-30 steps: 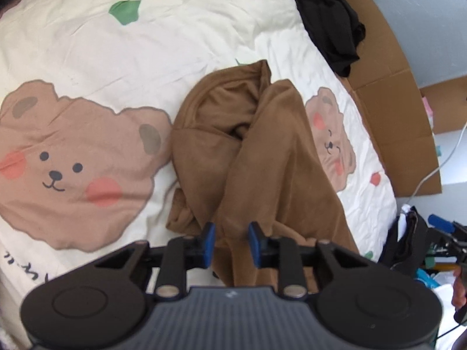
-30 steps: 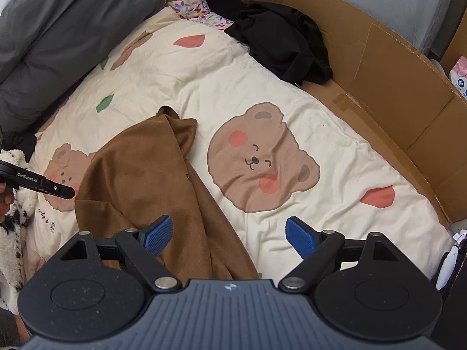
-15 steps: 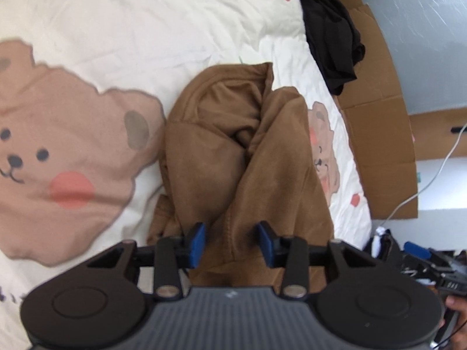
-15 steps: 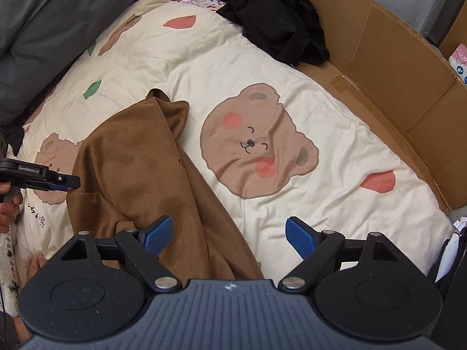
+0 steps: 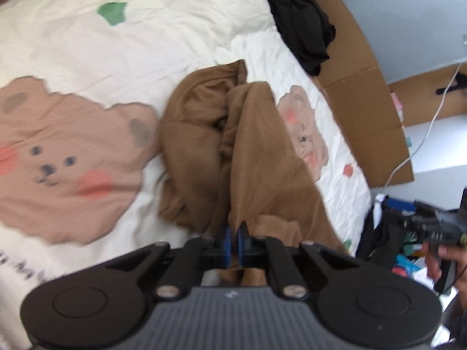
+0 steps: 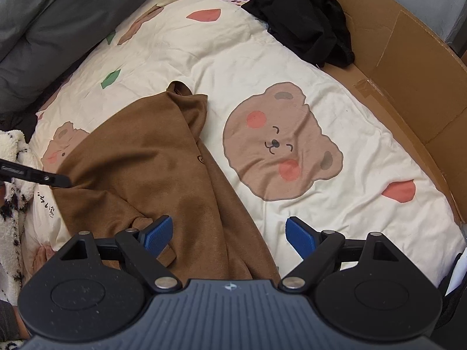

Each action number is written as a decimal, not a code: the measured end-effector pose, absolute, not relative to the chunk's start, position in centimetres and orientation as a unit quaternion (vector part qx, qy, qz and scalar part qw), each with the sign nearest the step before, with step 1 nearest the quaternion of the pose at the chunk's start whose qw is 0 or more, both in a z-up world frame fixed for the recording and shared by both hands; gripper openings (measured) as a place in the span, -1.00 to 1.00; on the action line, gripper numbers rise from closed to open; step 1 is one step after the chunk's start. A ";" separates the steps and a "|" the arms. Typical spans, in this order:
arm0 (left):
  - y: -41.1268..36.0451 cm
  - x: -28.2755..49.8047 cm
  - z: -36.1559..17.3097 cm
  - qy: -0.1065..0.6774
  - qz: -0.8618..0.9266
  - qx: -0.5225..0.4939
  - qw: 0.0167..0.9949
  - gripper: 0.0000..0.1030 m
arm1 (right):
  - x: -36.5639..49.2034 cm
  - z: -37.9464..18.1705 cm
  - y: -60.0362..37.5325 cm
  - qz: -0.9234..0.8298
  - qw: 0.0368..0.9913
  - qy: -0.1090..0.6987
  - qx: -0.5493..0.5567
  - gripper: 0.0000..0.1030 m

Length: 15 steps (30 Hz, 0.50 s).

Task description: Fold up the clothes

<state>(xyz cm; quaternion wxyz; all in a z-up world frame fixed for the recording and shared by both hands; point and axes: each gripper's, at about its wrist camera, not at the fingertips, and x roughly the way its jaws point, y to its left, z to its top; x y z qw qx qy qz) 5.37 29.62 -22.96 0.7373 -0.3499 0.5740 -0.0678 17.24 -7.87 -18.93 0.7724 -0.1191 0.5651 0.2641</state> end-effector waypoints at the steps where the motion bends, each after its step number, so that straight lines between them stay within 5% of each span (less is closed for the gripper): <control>1: 29.8 5.0 -22.9 0.578 -0.065 -0.347 0.736 -0.92 | 17.3 -18.7 -7.8 0.267 0.774 0.562 -0.118 0.71; 15: 36.9 1.9 -16.5 0.568 0.017 -0.293 0.769 -0.92 | 18.6 -18.7 -4.8 0.298 0.774 0.547 -0.112 0.71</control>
